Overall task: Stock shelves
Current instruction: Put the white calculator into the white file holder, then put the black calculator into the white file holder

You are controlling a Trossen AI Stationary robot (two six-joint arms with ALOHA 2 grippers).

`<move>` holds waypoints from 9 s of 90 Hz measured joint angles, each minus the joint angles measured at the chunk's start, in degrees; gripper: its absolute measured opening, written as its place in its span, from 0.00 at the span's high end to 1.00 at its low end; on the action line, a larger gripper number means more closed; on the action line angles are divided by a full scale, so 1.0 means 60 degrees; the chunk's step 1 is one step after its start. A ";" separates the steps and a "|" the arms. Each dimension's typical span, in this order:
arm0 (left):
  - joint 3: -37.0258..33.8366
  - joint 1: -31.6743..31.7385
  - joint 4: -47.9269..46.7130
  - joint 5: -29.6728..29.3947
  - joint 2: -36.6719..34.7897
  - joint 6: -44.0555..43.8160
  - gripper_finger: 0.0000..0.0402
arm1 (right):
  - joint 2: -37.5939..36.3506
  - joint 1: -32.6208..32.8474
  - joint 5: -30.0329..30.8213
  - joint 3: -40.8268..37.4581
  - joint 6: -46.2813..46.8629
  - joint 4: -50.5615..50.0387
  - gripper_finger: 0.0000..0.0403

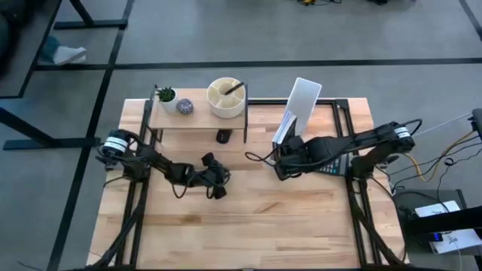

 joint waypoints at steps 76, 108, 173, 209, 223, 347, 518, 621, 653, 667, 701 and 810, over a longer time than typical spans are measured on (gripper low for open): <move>-0.0015 -0.0001 0.0108 -0.0051 0.0015 0.0630 0.84 | 0.0679 -0.0071 0.1631 0.0539 0.1551 -0.1794 1.00; -0.0018 -0.0011 0.0109 -0.0047 0.0018 0.0391 0.84 | 0.1441 0.0237 0.0815 0.0258 0.1529 -0.0273 1.00; -0.0018 -0.0011 0.0113 -0.0051 0.0018 0.0399 0.84 | 0.1382 -0.0074 0.1278 0.0876 0.1276 -0.1428 1.00; -0.0018 -0.0011 0.0113 -0.0051 0.0018 0.0399 0.84 | 0.1422 0.0214 0.1085 0.0336 0.2116 -0.0535 1.00; -0.0018 -0.0011 0.0113 -0.0051 0.0018 0.0432 0.84 | 0.1433 0.0135 0.1529 0.0033 0.2145 -0.0398 1.00; -0.0022 -0.0011 0.0113 -0.0051 0.0020 0.0435 0.84 | 0.1287 -0.2237 0.1346 0.1464 -0.6304 -0.1778 1.00; -0.0124 -0.0091 0.0335 -0.0055 0.0026 0.0574 0.84 | -0.2619 -0.0152 0.1314 -0.8735 -0.1735 0.3470 1.00; -0.0303 -0.0127 0.0580 -0.0053 0.0022 0.0388 0.84 | -0.2602 0.2925 -0.3235 -0.5927 0.6482 0.3010 0.53; -0.0339 -0.0127 0.0637 -0.0061 0.0018 0.0461 0.84 | -0.3159 0.2922 -0.1908 -0.7281 0.6717 0.4462 0.64; -0.0342 -0.0127 0.0634 -0.0058 0.0018 0.0461 0.84 | -0.3175 0.2922 -0.1757 -0.8151 0.7086 0.5593 0.67; -0.0350 -0.0135 0.0630 -0.0055 0.0018 0.0393 0.84 | -0.3208 0.2926 -0.0875 -0.8521 0.6939 0.6904 0.68; -0.0408 -0.0135 0.0674 -0.0051 0.0018 0.0286 0.84 | -0.3714 0.4649 0.2408 -0.9112 0.8572 0.5996 0.56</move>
